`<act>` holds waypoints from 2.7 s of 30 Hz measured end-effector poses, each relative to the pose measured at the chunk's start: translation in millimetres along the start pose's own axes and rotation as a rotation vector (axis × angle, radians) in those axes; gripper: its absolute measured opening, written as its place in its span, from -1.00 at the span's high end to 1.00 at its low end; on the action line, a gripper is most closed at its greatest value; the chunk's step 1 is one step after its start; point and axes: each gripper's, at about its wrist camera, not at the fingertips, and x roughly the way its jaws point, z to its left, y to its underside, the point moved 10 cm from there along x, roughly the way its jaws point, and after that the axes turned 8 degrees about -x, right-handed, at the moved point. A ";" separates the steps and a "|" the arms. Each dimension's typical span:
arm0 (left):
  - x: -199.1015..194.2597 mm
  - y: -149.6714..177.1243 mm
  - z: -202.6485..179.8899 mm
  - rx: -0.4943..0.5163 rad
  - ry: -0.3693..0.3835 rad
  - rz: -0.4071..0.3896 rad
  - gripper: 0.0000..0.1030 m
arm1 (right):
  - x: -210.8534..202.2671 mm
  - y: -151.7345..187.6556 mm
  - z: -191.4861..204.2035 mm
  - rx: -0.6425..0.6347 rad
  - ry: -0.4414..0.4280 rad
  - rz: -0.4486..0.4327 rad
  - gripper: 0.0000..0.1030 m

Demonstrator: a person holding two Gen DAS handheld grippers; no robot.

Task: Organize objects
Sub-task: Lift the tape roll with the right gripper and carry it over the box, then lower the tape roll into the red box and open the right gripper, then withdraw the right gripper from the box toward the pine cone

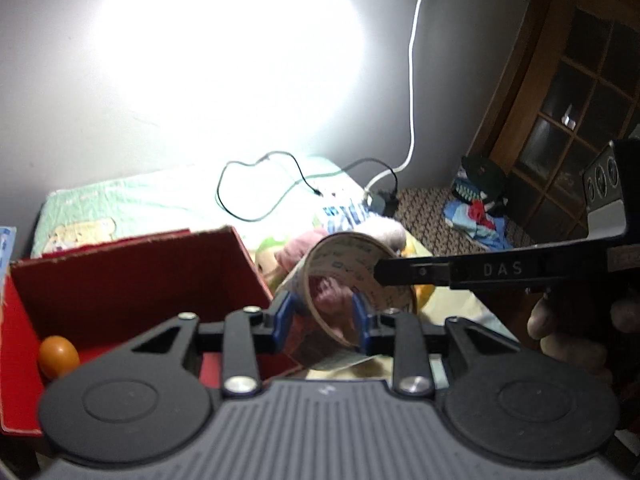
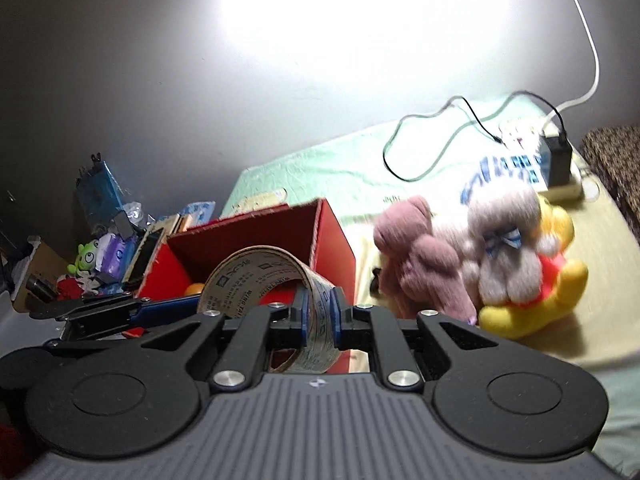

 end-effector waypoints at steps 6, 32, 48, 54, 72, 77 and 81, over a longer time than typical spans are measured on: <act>-7.2 -24.1 59.8 -0.079 -0.092 -0.061 0.43 | 58.3 -22.2 34.9 -0.075 -0.077 0.023 0.79; 91.7 33.6 205.5 -0.277 -0.273 0.245 0.33 | 228.8 16.3 36.1 -0.323 0.153 0.337 0.72; 54.6 40.6 246.0 -0.277 -0.513 0.221 0.07 | 247.3 42.8 99.7 -0.032 -0.158 0.455 0.54; 59.4 40.0 242.1 -0.256 -0.525 0.219 0.04 | 250.4 46.2 71.3 0.003 -0.006 0.475 0.64; 60.9 34.5 201.2 -0.184 -0.576 0.236 -0.10 | 160.7 35.7 52.5 -0.014 0.021 0.218 0.56; 42.2 36.1 190.5 -0.171 -0.593 0.222 -0.10 | 142.7 36.2 55.0 -0.061 0.044 0.184 0.56; 21.9 35.0 182.3 -0.164 -0.622 0.187 -0.21 | 127.6 36.8 62.7 -0.072 0.015 0.130 0.56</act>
